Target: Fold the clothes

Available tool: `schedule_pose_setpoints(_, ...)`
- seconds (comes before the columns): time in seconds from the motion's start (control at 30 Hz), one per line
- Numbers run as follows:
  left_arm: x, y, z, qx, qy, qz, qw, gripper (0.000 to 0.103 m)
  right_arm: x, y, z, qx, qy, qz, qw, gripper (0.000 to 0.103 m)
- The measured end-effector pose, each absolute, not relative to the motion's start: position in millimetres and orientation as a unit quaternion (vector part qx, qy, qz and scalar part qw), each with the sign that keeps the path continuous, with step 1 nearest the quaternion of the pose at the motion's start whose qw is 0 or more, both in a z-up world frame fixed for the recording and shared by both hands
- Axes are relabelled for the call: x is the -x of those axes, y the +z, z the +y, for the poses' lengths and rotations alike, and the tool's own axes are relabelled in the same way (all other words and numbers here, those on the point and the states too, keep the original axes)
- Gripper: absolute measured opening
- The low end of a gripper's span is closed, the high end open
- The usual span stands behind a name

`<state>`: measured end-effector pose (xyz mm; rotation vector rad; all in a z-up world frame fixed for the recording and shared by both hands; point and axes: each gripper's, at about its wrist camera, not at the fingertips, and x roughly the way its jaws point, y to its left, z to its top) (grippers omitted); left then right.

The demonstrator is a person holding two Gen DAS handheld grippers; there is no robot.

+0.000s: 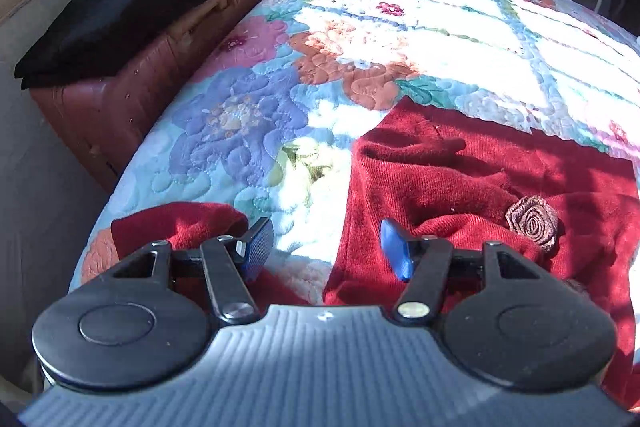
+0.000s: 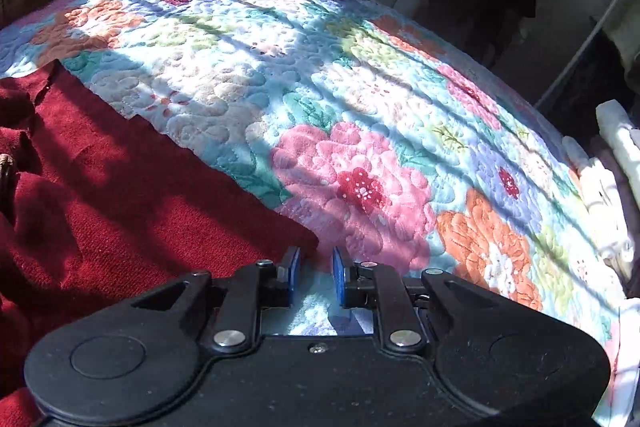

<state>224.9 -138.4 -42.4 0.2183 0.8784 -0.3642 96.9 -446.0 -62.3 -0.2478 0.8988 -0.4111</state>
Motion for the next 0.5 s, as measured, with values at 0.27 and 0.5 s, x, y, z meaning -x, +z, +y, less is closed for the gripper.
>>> schedule_pose_setpoints(0.27,-274.8,-54.9,-209.4,-0.207,-0.293,0.389,0.849,0.059,-125.0,-41.2,-460.8,-0.043,-0.081,0.437,0.895,0.037)
schedule_pose_setpoints(0.5,-270.3,-104.2,-245.6,-0.347,-0.265,0.369,0.821,0.074,-130.5,-63.3,-477.3,-0.132,-0.078,0.465,0.872,0.049)
